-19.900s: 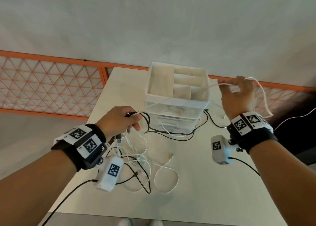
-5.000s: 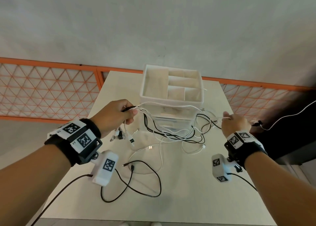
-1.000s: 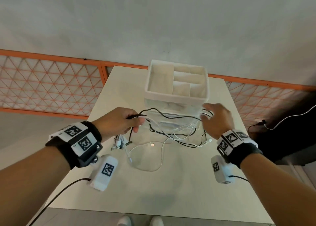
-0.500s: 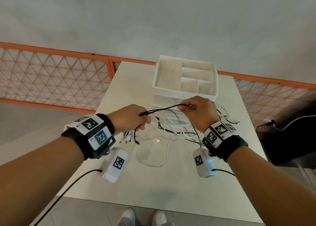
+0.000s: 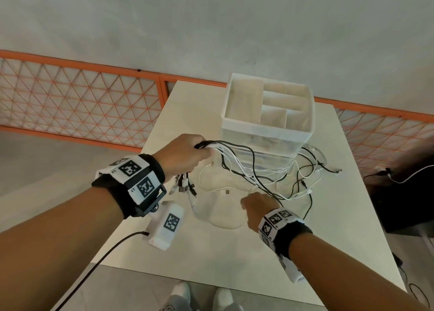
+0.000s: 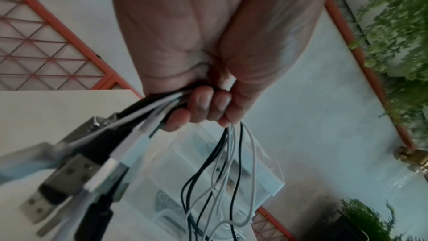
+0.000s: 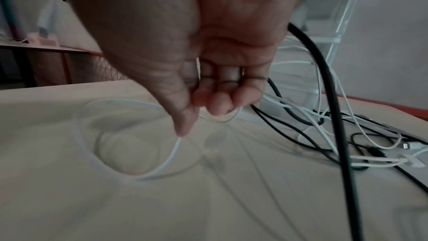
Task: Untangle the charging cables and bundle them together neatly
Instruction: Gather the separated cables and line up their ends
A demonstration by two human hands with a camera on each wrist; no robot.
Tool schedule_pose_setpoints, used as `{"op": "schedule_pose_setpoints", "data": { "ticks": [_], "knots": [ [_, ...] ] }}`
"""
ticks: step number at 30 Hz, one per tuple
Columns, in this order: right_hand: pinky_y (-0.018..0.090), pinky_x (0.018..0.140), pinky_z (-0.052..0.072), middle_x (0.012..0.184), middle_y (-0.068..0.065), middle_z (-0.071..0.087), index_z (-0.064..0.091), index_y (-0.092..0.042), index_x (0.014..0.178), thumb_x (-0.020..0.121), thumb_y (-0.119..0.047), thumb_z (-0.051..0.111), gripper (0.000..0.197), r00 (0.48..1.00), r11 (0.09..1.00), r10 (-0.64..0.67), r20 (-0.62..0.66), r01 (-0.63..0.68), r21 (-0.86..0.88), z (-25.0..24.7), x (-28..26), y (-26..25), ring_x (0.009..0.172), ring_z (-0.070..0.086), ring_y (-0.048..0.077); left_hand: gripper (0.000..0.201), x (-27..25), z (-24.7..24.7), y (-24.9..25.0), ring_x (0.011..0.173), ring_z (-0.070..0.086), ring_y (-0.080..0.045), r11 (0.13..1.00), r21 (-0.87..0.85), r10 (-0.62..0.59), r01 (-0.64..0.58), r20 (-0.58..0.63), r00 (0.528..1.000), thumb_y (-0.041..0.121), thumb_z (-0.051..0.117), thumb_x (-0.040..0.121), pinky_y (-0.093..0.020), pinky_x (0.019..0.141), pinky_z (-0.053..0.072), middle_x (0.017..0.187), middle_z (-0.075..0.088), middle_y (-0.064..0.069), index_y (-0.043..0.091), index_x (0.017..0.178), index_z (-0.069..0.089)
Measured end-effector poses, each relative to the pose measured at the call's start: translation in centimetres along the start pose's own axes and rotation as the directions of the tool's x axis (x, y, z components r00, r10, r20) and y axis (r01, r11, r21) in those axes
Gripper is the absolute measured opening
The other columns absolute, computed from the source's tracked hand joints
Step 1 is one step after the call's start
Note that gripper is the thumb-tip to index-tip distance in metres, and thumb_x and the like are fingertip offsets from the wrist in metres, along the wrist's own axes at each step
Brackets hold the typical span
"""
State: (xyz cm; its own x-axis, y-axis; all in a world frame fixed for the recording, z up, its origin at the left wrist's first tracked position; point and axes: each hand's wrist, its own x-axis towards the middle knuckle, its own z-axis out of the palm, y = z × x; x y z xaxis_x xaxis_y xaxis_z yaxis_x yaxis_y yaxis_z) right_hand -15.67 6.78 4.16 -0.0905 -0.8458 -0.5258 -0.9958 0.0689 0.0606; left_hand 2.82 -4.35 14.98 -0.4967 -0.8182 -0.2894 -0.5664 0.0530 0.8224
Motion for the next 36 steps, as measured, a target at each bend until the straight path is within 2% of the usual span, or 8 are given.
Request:
{"op": "schedule_pose_setpoints", "data": {
  "ticks": [4,8,12,15,19,24,31,36],
  "knots": [
    [0.036,0.091,0.052,0.117,0.007,0.067,0.071,-0.021,0.111,0.098,-0.043,0.055,0.030,0.996,0.992,-0.001,-0.086,0.012,0.127,-2.4,-0.5,0.0,0.111,0.063,0.029,0.022,-0.2,0.3,-0.2,0.056,0.041,-0.017,0.997,0.074,0.023,-0.025,0.023,0.999,0.025,0.061,0.095,-0.028,0.053,0.032,0.065,0.046,0.000,0.004,0.089,0.057],
    [0.033,0.083,0.053,0.104,0.001,0.071,0.076,-0.028,0.098,0.092,-0.040,0.062,0.019,0.975,0.965,-0.017,-0.220,0.074,0.253,-4.9,-1.1,0.4,0.100,0.066,0.026,0.024,0.2,1.1,-0.3,0.059,0.044,-0.018,0.998,0.069,0.000,0.002,-0.022,1.000,0.025,0.062,0.093,-0.029,0.056,0.036,0.075,0.053,-0.005,0.001,0.095,0.060],
    [0.037,0.096,0.051,0.123,-0.003,0.063,0.054,-0.046,0.133,0.086,-0.019,0.058,0.054,0.997,0.980,-0.021,-0.075,0.036,0.194,-3.0,-1.5,0.6,0.119,0.060,0.025,0.019,0.3,1.4,-0.2,0.057,0.043,-0.016,0.997,0.074,0.018,-0.017,-0.020,1.000,0.025,0.062,0.092,-0.028,0.054,0.035,0.073,0.052,-0.004,0.007,0.088,0.058],
    [0.040,0.101,0.049,0.132,0.000,0.056,0.044,-0.039,0.144,0.087,-0.012,0.059,0.065,0.999,0.999,-0.023,0.028,0.023,0.033,-0.2,-1.0,0.7,0.125,0.056,0.027,0.016,0.0,1.6,-0.4,0.055,0.044,-0.014,0.994,0.108,0.030,-0.029,-0.007,1.000,0.025,0.062,0.091,-0.027,0.051,0.034,0.072,0.053,-0.001,0.012,0.084,0.057],
    [0.036,0.092,0.051,0.122,0.002,0.062,0.067,-0.020,0.119,0.096,-0.035,0.061,0.029,0.999,1.000,-0.010,-0.036,0.010,0.003,1.0,-0.6,0.1,0.116,0.062,0.027,0.021,-0.1,1.5,-1.3,0.055,0.044,-0.013,0.992,0.128,0.014,-0.018,0.034,0.999,0.029,0.064,0.090,-0.025,0.050,0.034,0.083,0.064,-0.014,0.008,0.094,0.061],
    [0.026,0.067,0.049,0.072,0.002,0.068,0.066,-0.016,0.071,0.099,-0.046,0.051,0.044,0.958,0.892,-0.067,-0.278,0.182,0.414,-5.5,-1.4,0.2,0.069,0.066,0.019,0.051,-0.7,1.5,-1.2,0.070,0.051,-0.010,0.995,0.082,0.034,-0.050,0.176,0.984,0.053,0.077,0.075,-0.022,0.059,0.038,0.095,0.064,-0.002,0.014,0.101,0.058],
    [0.016,0.043,0.040,0.042,-0.011,0.055,0.074,-0.019,0.068,0.095,-0.047,0.061,0.041,0.797,0.543,0.312,-0.517,0.297,0.786,-11.9,-3.2,3.7,0.035,0.044,0.001,0.013,0.5,2.1,-0.1,0.037,0.042,-0.003,0.976,0.166,0.133,-0.139,0.043,0.990,0.027,0.060,0.096,-0.017,0.038,0.035,0.073,0.072,0.001,0.017,0.090,0.055],
    [0.027,0.062,0.046,0.062,-0.007,0.066,0.073,-0.024,0.065,0.094,-0.054,0.059,0.044,0.702,0.505,0.568,-0.430,0.116,0.856,-9.9,-3.7,8.9,0.059,0.060,0.017,0.033,1.1,-0.2,-0.2,0.046,0.048,-0.008,0.950,0.291,0.143,-0.115,-0.078,0.987,0.047,0.060,0.093,-0.026,0.049,0.034,0.064,0.063,0.005,0.015,0.082,0.060]
  ]
}}
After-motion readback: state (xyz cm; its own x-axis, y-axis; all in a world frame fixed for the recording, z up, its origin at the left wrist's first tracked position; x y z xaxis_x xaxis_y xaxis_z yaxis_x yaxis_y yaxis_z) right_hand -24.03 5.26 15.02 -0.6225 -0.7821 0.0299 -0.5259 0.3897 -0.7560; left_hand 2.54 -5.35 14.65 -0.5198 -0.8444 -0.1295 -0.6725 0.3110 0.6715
